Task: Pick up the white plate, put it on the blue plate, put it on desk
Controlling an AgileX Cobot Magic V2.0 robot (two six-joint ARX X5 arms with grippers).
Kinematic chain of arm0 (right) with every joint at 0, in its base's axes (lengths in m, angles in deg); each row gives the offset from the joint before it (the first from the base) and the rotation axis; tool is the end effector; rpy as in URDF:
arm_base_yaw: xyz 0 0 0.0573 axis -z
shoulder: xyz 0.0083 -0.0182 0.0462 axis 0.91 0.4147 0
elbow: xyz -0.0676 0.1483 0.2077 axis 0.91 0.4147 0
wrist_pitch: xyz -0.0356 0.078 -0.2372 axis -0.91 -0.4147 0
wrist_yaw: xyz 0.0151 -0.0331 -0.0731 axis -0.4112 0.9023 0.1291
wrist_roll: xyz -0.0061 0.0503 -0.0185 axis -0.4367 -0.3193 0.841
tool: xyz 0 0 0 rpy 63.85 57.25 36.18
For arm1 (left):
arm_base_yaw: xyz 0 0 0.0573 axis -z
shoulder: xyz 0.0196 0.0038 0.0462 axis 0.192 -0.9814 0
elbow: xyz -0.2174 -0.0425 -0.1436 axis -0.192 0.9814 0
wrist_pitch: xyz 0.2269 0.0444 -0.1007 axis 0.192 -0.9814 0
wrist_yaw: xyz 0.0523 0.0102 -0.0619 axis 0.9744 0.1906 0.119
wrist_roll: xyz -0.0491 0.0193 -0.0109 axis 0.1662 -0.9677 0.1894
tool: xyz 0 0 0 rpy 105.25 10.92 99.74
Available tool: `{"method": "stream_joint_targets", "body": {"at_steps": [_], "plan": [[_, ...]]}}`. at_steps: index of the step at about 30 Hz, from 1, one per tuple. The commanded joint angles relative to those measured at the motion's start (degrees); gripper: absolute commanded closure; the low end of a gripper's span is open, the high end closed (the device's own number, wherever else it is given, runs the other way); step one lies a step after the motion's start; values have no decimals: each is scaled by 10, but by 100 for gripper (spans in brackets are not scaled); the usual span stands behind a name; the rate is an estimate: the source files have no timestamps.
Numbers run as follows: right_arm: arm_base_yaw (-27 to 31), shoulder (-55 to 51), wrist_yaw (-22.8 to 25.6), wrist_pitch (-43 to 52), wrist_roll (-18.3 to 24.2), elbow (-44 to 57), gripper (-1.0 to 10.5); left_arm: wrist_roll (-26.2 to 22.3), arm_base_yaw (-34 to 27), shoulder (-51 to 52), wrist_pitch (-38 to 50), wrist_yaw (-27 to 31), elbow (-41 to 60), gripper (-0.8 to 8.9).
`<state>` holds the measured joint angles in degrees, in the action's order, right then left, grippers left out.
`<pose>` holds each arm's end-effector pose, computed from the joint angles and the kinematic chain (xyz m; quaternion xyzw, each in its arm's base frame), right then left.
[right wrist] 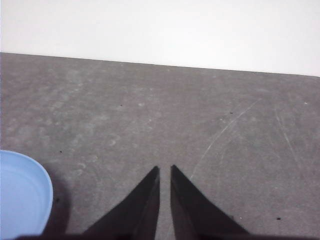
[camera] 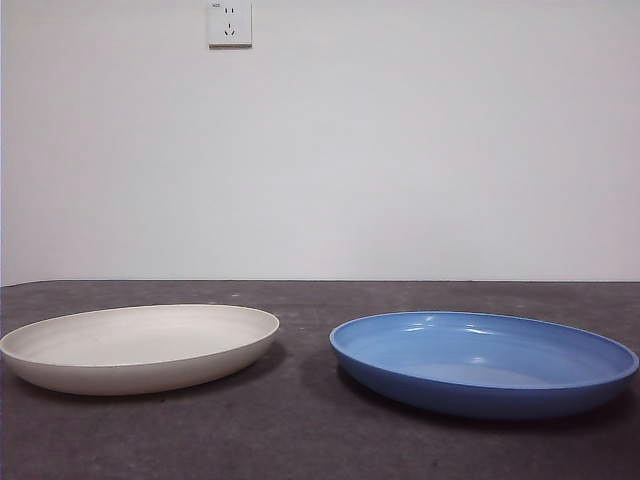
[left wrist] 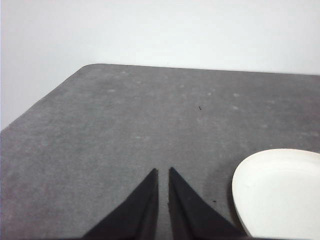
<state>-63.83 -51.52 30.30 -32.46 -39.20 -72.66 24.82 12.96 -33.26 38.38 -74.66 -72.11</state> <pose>0.0966 -0.0020 0.1579 -0.0052 0.0497 0.0005 0.9988 0.0953 -0.0010 0.1616 -0.0199 0.0512 0.0225 0.9982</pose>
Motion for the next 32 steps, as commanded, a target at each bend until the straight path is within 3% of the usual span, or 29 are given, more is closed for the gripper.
{"method": "stream_joint_targets", "body": {"at_steps": [1,7,14,19,32], "plan": [[1,-2,-2,11,-57,3,913,46,0,1,1,1,12,787],[1,-1,-26,11,-162,-5,941,51,1,-2,-7,1,2,797],[1,21,-26,-10,-245,-86,941,135,7,-34,-2,2,-70,797],[-1,82,-39,-38,-270,-169,941,140,19,-95,-5,1,-158,797],[-1,251,-179,-133,-264,-379,941,103,35,-271,-105,-87,-431,797]]}}
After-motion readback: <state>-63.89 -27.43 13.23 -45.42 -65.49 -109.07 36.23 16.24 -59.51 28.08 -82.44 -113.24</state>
